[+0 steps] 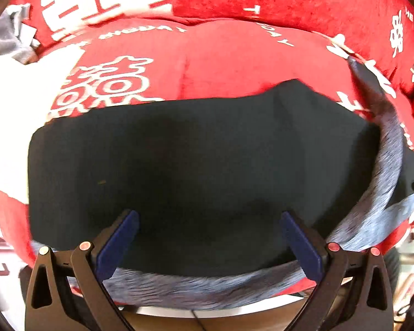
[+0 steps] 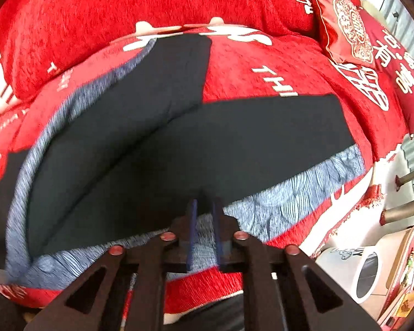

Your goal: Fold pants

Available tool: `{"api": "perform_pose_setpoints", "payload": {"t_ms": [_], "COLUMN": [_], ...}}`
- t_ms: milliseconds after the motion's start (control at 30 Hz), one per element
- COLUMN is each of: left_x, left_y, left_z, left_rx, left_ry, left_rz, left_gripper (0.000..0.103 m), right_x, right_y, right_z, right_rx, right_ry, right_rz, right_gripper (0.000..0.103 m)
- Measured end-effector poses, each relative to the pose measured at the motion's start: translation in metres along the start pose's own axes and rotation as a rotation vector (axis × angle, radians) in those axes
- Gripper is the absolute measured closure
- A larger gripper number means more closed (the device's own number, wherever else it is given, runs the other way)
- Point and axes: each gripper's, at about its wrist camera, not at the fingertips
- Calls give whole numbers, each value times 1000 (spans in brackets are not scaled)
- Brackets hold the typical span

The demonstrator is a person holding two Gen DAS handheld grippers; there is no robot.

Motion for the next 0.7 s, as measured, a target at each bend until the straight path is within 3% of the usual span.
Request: {"api": "perform_pose_setpoints", "payload": {"t_ms": [67, 100, 167, 300, 367, 533, 567, 600, 667, 700], "left_x": [0, 3, 13, 22, 25, 31, 31, 32, 32, 30], "left_y": [-14, -24, -23, -22, -22, -20, -20, -20, -20, -21], "left_z": [-10, -15, -23, -19, -14, -12, -11, -10, -10, -9], "left_rx": [4, -25, -77, -48, -31, -29, -27, -24, -27, -31], "left_ry": [-9, -22, -55, -44, -35, -55, -55, -53, -50, -49], "left_rz": [61, 100, 61, 90, 102, 99, 100, 102, 107, 110], "left_gripper": [0, 0, 0, 0, 0, 0, 0, 0, 0, 0], "right_x": [-24, -38, -77, -138, -164, -173, -172, -171, -172, -171], "right_y": [7, 7, -1, -49, -83, -154, -152, -147, -135, -129], "right_z": [9, 18, 46, 96, 116, 127, 119, 110, 104, 101], "right_rx": [-5, -4, -13, 1, 53, 73, 27, 17, 45, 52], "right_ry": [0, 9, 53, 104, 116, 145, 124, 100, 163, 187], "right_rz": [-54, -64, -62, 102, 193, 448, 393, 351, 318, 313], "right_gripper": [36, 10, 8, 8, 8, 6, 5, 17, 69, 89]}}
Point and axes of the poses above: each gripper's, at about its wrist camera, not at the fingertips, and y roughly against the way its jaws point, z to its left, x to its underside, and after that the axes turned 2 degrees about -x, right-handed
